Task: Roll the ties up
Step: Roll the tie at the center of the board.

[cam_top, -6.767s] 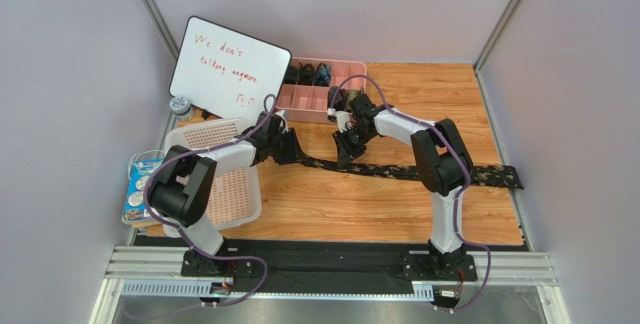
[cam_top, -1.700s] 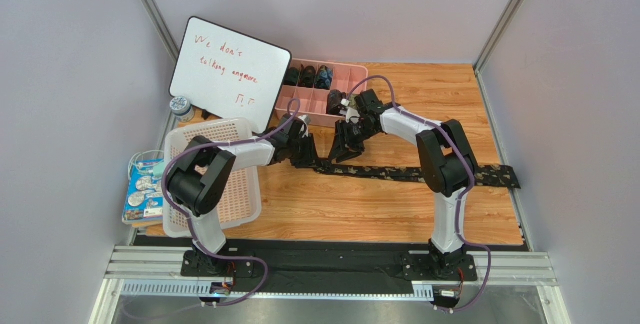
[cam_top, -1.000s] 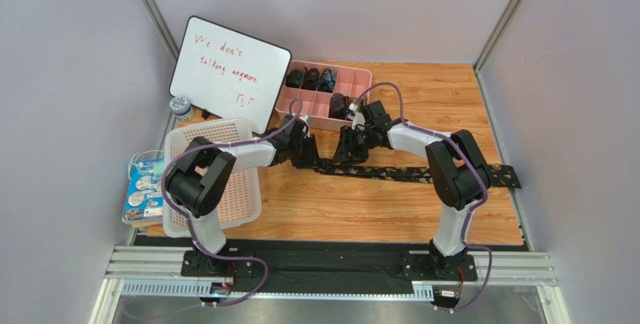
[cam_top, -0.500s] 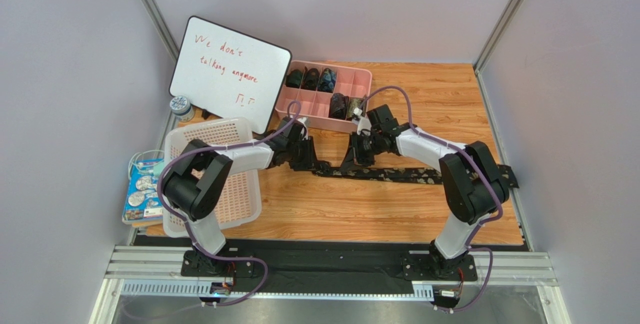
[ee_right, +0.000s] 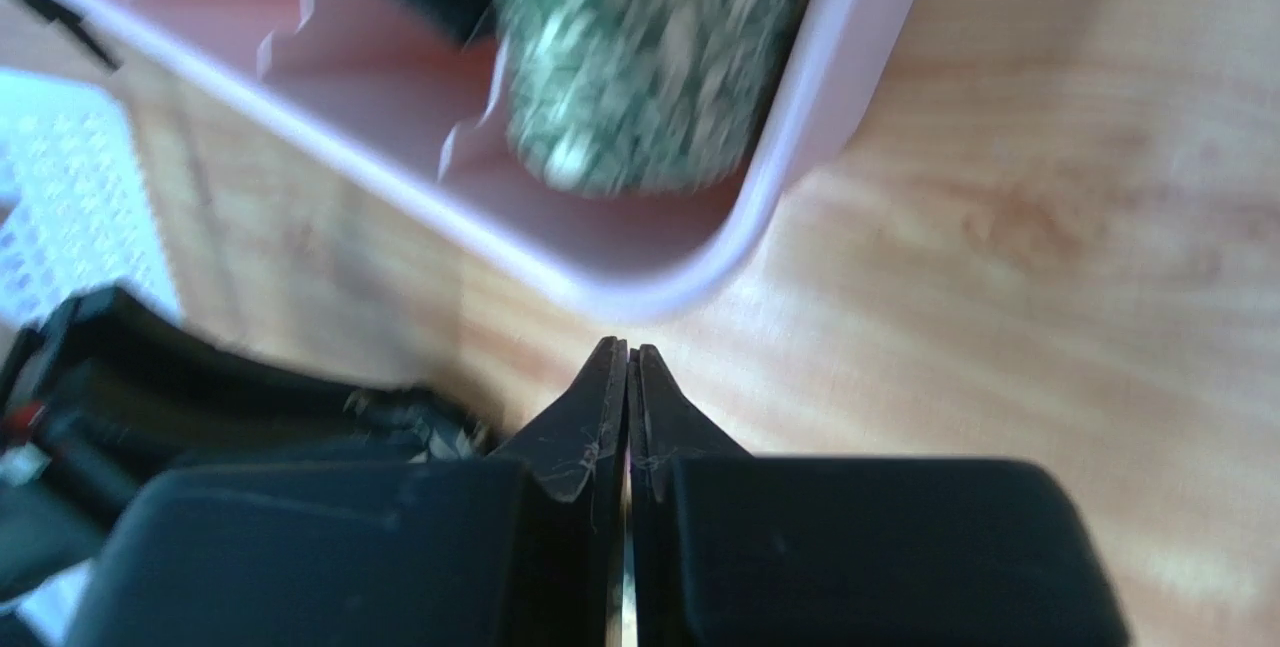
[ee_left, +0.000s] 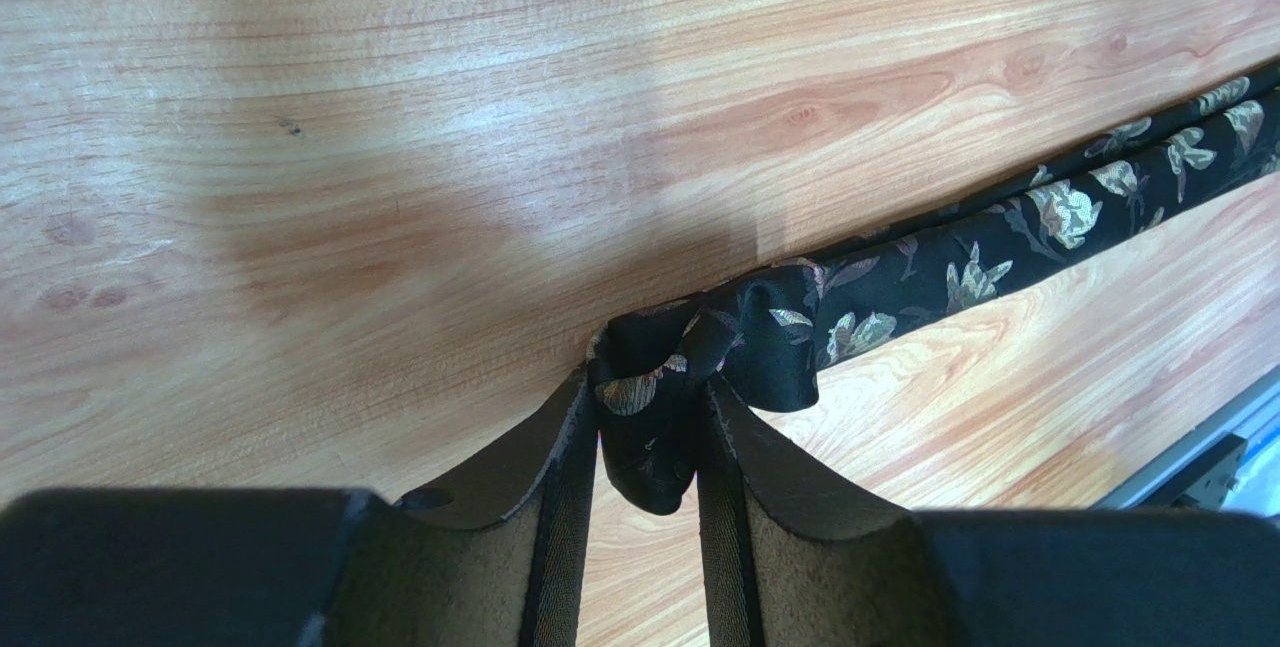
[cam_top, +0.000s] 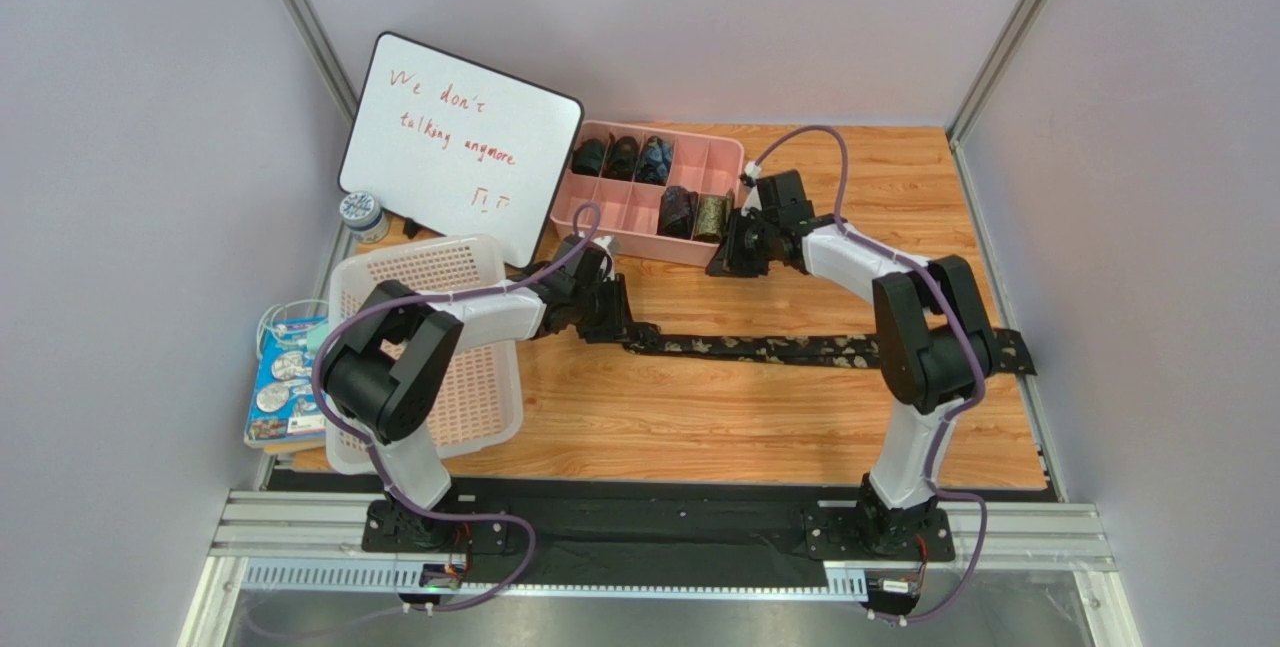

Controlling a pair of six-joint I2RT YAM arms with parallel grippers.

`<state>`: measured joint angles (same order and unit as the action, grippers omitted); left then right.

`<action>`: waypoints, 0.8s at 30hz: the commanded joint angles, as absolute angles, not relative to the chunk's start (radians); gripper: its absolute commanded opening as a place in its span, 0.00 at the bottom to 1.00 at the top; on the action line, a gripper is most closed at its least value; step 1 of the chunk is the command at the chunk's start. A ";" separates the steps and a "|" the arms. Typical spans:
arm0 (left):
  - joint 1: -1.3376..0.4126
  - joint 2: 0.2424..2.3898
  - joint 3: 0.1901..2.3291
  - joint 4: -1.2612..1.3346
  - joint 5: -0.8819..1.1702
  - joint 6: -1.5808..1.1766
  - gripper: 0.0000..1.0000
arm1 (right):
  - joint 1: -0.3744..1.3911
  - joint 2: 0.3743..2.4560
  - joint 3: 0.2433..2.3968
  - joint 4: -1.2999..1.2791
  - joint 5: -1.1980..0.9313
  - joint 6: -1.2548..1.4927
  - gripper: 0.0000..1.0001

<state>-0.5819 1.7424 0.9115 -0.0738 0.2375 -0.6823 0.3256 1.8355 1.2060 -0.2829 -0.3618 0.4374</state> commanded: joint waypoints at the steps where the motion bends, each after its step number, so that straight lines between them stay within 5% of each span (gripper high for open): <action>1: -0.586 1.726 0.920 -0.083 0.225 -0.657 0.36 | 0.334 1.930 1.284 -0.192 -0.293 0.433 0.02; 9: -0.586 1.726 0.916 -0.083 0.222 -0.653 0.36 | 0.341 2.045 1.410 -0.103 -0.261 0.410 0.05; 18: -0.586 1.738 0.927 -0.094 0.218 -0.653 0.36 | 0.387 2.118 1.477 -0.026 -0.287 0.446 0.19; 24: -0.586 1.727 0.922 -0.098 0.215 -0.652 0.35 | 0.367 1.969 1.465 -0.165 -0.403 0.443 0.27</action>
<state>-0.5823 1.7424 0.9115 -0.0750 0.2344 -0.6727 0.3798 2.1052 1.4548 -0.1230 -0.3176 0.4408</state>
